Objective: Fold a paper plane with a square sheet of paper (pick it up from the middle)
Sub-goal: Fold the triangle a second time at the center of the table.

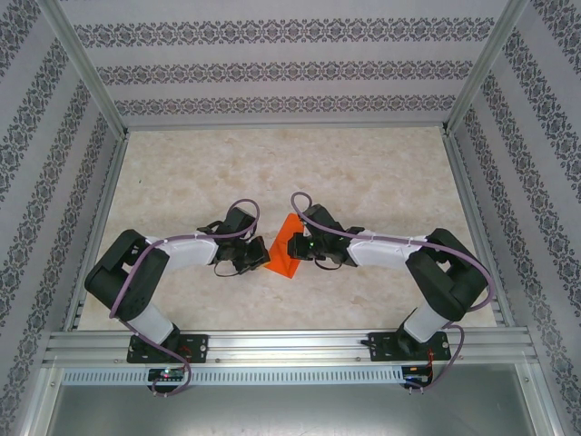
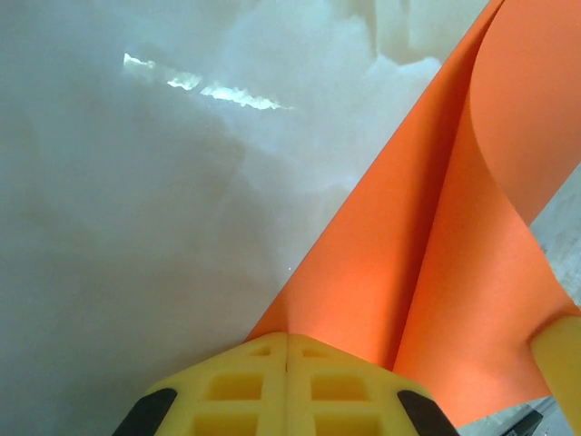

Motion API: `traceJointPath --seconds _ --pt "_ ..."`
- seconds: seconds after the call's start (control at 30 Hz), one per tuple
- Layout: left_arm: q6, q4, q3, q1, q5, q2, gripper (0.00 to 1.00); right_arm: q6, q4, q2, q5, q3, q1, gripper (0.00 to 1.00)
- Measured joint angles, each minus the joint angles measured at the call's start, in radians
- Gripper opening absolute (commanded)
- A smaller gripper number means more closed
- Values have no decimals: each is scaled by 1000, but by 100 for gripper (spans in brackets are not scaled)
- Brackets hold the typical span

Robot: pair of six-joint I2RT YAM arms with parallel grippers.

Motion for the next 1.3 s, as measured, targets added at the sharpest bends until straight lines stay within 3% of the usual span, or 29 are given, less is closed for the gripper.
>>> traceJointPath --seconds 0.47,1.3 --pt "28 -32 34 0 -3 22 0 -88 70 28 -135 -25 -73 7" --pt "61 -59 66 0 -3 44 0 -251 57 66 -132 -29 -103 8"
